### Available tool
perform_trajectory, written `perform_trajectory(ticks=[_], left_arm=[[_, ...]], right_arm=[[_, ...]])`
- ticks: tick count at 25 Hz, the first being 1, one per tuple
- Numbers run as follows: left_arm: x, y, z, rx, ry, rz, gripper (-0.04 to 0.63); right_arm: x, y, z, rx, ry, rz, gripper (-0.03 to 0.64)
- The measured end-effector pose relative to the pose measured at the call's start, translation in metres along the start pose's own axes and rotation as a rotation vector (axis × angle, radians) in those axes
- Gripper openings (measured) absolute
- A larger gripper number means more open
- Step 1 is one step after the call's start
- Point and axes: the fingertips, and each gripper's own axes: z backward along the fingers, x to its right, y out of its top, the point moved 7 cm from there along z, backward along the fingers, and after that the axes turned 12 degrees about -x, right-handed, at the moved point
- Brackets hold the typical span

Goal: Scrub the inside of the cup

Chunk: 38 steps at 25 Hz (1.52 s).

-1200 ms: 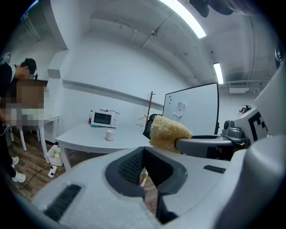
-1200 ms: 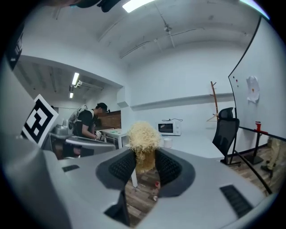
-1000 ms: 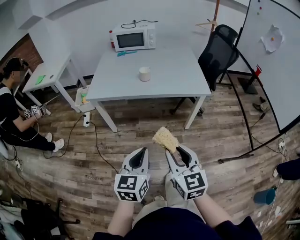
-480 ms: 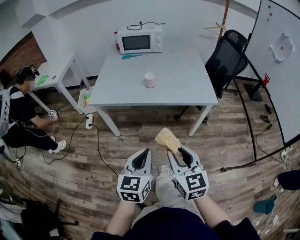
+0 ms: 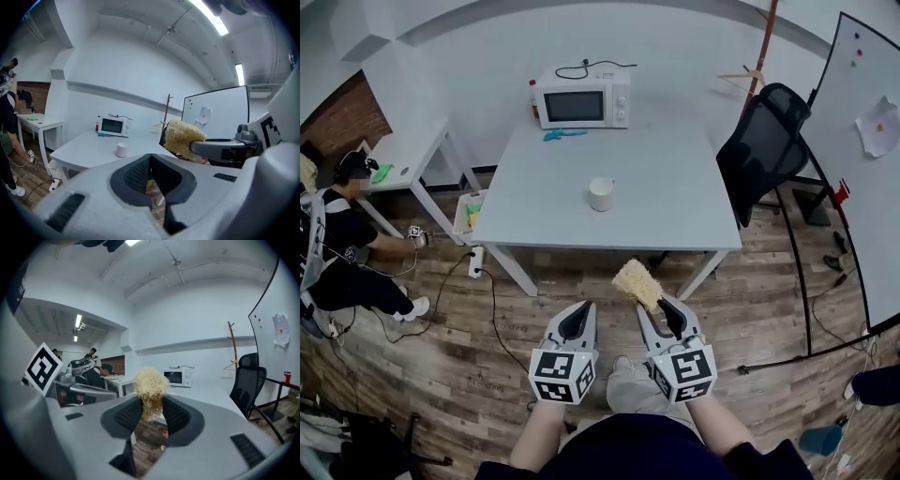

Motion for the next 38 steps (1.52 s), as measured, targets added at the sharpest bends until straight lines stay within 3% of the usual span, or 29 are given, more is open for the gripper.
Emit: perform_trajectory(ticks=[12, 21, 32, 38], left_arm=[[-0.047, 0.048, -0.09, 0.005, 0.043, 0.047, 0.018], [-0.068, 0.061, -0.122, -0.008, 0.055, 0.081, 0.018], [-0.115, 0.069, -0.171, -0.049, 0.038, 0.066, 0.018], [-0.148, 0.077, -0.213, -0.095, -0.008, 0.048, 0.018]], right_arm=[[0.059, 0.04, -0.094, 0.015, 0.071, 0.008, 0.136], [0.079, 0.05, -0.13, -0.002, 0.093, -0.013, 0.135], [0.112, 0.049, -0.186, -0.044, 0.045, -0.083, 0.136], [0.122, 0.068, -0.232, -0.054, 0.031, -0.061, 0.136]])
